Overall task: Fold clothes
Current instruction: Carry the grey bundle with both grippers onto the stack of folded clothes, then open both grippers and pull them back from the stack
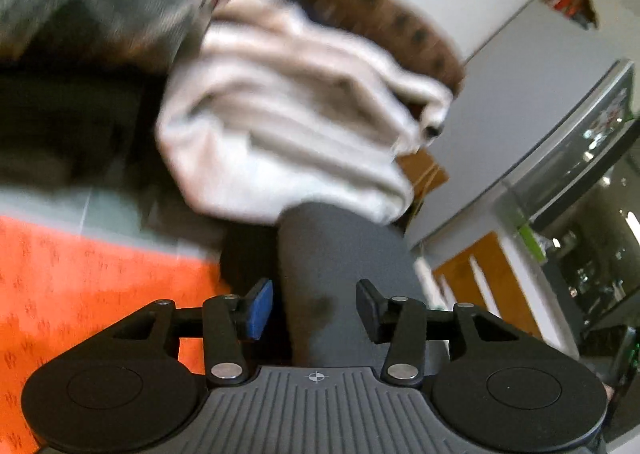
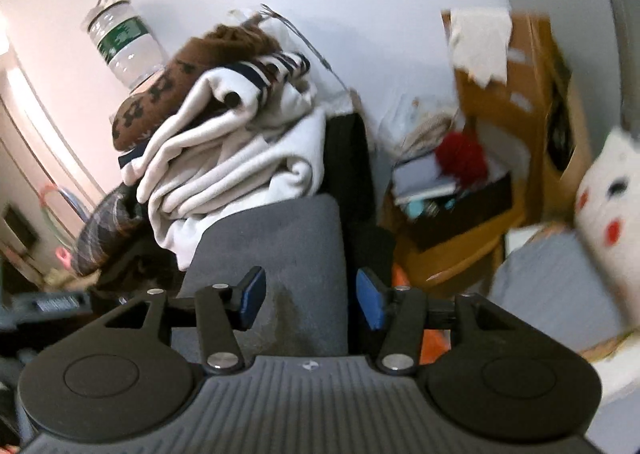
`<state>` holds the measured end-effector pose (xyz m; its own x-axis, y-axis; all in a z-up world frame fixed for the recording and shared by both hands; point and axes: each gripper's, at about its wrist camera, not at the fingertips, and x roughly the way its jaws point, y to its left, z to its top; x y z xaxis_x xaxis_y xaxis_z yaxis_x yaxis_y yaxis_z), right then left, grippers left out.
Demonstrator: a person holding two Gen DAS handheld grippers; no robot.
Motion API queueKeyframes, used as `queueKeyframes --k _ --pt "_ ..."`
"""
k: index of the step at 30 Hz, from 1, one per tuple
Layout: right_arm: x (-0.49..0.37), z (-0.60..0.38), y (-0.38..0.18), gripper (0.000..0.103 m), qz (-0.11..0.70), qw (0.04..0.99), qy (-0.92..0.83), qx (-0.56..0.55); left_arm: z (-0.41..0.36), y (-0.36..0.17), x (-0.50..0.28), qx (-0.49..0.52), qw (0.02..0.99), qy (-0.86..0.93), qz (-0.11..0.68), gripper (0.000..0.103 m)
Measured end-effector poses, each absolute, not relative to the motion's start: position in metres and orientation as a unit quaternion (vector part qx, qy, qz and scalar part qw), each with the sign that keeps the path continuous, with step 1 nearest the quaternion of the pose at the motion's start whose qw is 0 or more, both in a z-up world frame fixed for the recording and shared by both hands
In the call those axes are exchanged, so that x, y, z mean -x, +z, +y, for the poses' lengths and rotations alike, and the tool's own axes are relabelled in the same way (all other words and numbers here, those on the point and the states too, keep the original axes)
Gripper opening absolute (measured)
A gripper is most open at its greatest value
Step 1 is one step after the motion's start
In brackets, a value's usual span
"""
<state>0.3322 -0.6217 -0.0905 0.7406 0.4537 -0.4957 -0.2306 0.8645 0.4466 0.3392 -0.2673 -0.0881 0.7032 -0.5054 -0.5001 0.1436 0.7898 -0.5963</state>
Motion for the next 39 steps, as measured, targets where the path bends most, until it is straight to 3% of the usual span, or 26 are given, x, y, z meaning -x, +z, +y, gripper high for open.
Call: queueKeyframes --k 5,10,13,26,32,35,39 --pt "-0.332 -0.6 -0.071 0.056 0.296 0.927 0.202 -0.109 -0.292 -0.068 -0.353 0.21 0.897 -0.209 0.327 0.041" --pt "-0.358 -0.564 -0.072 0.052 0.304 0.927 0.212 -0.051 -0.309 -0.078 -0.375 0.177 0.896 -0.2 0.355 0.024" --pt "-0.375 -0.547 -0.082 0.047 0.317 0.925 0.207 -0.028 -0.311 -0.087 -0.385 0.164 0.896 -0.187 0.368 0.024" --pt "-0.4 -0.522 -0.12 0.047 0.326 0.926 0.188 -0.022 -0.295 -0.125 -0.4 0.185 0.887 -0.162 0.39 0.027" --pt "-0.387 -0.525 -0.092 0.048 0.311 0.931 0.19 -0.015 -0.281 -0.103 -0.376 0.199 0.891 -0.175 0.369 0.027" --pt "-0.367 -0.525 -0.074 0.054 0.297 0.934 0.197 -0.02 -0.278 -0.09 -0.355 0.189 0.896 -0.179 0.36 0.027" --pt "-0.338 -0.522 -0.061 0.057 0.295 0.933 0.204 -0.01 -0.275 -0.074 -0.321 0.184 0.9 -0.179 0.352 0.037"
